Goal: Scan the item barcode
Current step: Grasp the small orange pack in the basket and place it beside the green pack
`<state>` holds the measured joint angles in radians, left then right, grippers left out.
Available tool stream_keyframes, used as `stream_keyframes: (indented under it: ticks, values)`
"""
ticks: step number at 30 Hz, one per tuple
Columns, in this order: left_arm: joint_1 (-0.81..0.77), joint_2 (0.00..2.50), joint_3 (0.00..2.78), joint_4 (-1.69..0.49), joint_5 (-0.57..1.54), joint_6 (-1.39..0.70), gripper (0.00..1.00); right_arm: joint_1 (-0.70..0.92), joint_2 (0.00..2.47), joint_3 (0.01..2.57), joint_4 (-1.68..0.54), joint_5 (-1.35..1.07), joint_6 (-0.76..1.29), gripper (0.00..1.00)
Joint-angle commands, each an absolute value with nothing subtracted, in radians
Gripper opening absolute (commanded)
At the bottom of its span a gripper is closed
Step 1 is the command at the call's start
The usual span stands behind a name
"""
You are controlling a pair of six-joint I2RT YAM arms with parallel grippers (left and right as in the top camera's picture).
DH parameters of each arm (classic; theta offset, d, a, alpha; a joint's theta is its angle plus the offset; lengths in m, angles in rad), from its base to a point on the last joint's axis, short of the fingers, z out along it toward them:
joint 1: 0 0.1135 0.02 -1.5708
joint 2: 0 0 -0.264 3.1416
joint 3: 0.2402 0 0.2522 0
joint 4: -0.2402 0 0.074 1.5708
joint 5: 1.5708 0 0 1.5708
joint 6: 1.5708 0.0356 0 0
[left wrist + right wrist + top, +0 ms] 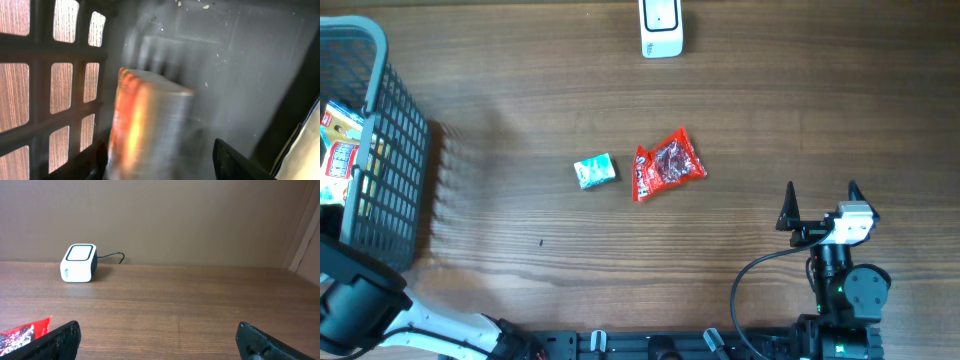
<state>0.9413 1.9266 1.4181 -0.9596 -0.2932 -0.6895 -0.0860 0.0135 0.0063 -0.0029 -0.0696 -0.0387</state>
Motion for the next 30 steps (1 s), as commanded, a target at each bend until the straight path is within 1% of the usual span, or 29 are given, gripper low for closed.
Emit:
stream_keyframes:
  ticks: [1,2,3,4,5,6,7,12,14,16,17,18,19,21,22,23,24,25,27,28,29,30]
  values:
    - [0.947,1.927,1.410,-0.957,-0.292,-0.688,0.47,-0.083,0.007,0.005,0.000,-0.060,-0.026,1.00]
    - [0.947,1.927,1.410,-0.957,-0.292,-0.688,0.35,-0.083,0.007,0.005,0.000,-0.060,-0.026,1.00]
    - [0.947,1.927,1.410,-0.957,-0.292,-0.688,0.30,-0.083,0.007,0.005,0.000,-0.060,-0.026,1.00]
    - [0.947,1.927,1.410,-0.957,-0.292,-0.687,0.28,-0.083,0.007,0.005,0.001,-0.060,-0.025,1.00]
    - [0.947,1.927,1.410,-0.957,-0.292,-0.687,0.31,-0.083,0.007,0.005,0.001,-0.060,-0.026,1.00]
    - [0.947,1.927,1.410,-0.958,-0.292,-0.687,0.71,-0.083,0.007,0.005,0.001,-0.059,-0.026,1.00]
    - [0.947,1.929,1.410,-0.957,-0.292,-0.687,0.75,-0.083,0.007,0.005,0.001,-0.060,-0.025,1.00]
    - [0.947,1.975,1.385,-0.921,-0.269,-0.687,0.78,-0.083,0.007,0.005,0.001,-0.060,-0.026,1.00]
    - [0.947,1.982,1.385,-0.916,-0.269,-0.686,0.69,-0.083,0.007,0.005,0.000,-0.060,-0.026,1.00]
    - [0.947,1.982,1.393,-0.909,-0.269,-0.683,0.37,-0.083,0.007,0.005,0.000,-0.060,-0.026,1.00]
    - [0.946,1.972,1.414,-0.914,-0.269,-0.628,0.31,-0.083,0.007,0.005,0.001,-0.060,-0.025,1.00]
    - [0.945,1.956,1.439,-0.930,-0.269,-0.585,0.30,-0.083,0.007,0.005,0.000,-0.060,-0.026,1.00]
    - [0.945,1.924,1.493,-0.968,-0.269,-0.556,0.25,-0.083,0.007,0.005,0.000,-0.060,-0.026,1.00]
    - [0.944,1.834,1.592,-1.041,-0.257,-0.553,0.11,-0.083,0.007,0.005,0.001,-0.060,-0.025,1.00]
    - [0.944,1.790,1.620,-1.050,-0.220,-0.554,0.08,-0.083,0.007,0.005,0.001,-0.059,-0.026,1.00]
    - [0.944,1.745,1.637,-1.046,-0.154,-0.554,0.08,-0.083,0.007,0.005,0.001,-0.060,-0.025,1.00]
    - [0.944,1.703,1.647,-1.036,-0.078,-0.554,0.04,-0.083,0.007,0.005,0.000,-0.059,-0.026,1.00]
    - [0.944,1.659,1.653,-1.020,0.006,-0.554,0.04,-0.083,0.007,0.005,0.000,-0.059,-0.026,1.00]
    - [0.944,1.559,1.654,-0.955,0.260,-0.558,0.04,-0.083,0.007,0.005,0.000,-0.059,-0.026,1.00]
    - [0.934,1.493,1.654,-0.891,0.442,-0.566,0.04,-0.083,0.007,0.005,0.001,-0.060,-0.025,1.00]
    - [0.921,1.456,1.654,-0.854,0.518,-0.589,0.04,-0.083,0.007,0.005,0.000,-0.059,-0.026,1.00]
    - [0.868,1.389,1.654,-0.824,0.569,-0.664,0.04,-0.083,0.007,0.005,0.001,-0.060,-0.026,1.00]
